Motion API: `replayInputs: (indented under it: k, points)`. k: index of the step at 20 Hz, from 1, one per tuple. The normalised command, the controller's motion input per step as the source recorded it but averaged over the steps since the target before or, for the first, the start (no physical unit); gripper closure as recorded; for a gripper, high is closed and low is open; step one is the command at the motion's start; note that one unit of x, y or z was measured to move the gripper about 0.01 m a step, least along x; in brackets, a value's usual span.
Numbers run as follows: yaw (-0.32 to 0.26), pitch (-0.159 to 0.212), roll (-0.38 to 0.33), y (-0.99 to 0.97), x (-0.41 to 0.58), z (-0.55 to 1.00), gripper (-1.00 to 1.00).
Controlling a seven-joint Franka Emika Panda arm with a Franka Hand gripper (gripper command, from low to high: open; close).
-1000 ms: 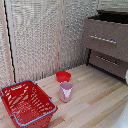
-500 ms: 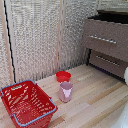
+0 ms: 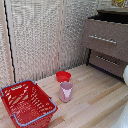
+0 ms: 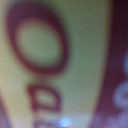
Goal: Shift your gripper thoughtfully near the cereal snack bar. Tenderly grip the snack bar with your precision device. Carefully hover the precision device above the first drawer installation and invite the snack bar to descend into the first drawer installation.
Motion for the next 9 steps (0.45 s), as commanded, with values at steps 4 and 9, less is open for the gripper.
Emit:
replayInputs:
  k: [4,9]
  points:
    - [0.035,0.018,-0.012,-0.09,0.101,0.01,-1.0]
    - [-0.013,0.05,-0.008,0.04,0.147,0.1,-1.0]
